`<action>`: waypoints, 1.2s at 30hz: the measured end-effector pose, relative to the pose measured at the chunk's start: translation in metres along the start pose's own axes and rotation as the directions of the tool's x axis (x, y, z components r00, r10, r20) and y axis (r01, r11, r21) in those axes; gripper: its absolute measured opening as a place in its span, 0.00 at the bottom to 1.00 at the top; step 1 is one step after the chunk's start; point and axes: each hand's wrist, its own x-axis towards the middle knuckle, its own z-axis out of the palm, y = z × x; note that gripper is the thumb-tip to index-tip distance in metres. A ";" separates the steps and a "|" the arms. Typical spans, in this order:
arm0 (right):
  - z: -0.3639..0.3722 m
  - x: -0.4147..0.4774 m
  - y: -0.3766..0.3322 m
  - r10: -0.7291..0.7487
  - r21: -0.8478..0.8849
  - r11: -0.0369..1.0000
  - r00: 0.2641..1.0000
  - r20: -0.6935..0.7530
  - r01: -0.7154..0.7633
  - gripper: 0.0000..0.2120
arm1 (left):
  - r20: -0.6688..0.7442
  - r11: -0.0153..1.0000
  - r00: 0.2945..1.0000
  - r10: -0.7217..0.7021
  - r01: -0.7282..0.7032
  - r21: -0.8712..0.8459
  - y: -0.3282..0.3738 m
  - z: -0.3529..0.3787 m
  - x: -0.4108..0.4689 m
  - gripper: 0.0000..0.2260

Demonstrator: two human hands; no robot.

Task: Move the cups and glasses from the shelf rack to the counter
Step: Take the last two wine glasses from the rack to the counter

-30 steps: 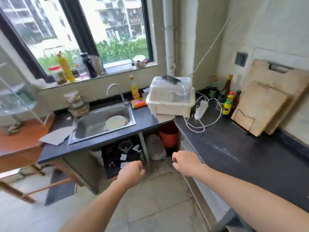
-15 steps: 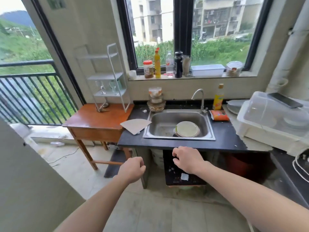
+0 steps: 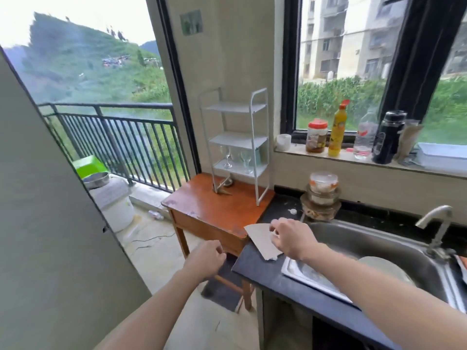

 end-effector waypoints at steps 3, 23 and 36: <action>0.002 0.059 -0.006 -0.039 0.015 0.999 0.999 0.010 0.038 0.12 | -0.036 0.998 0.998 -0.057 0.055 -0.041 -0.016 -0.019 0.035 0.07; 0.099 0.367 -0.053 0.322 0.243 0.926 0.941 -0.102 -0.290 0.23 | 0.051 0.991 0.991 0.121 -0.117 -0.067 -0.144 -0.123 0.372 0.09; 0.169 0.468 0.011 0.725 0.623 0.546 0.688 -0.016 -0.560 0.35 | 0.171 0.943 0.980 0.098 -0.036 -0.330 -0.092 -0.075 0.562 0.18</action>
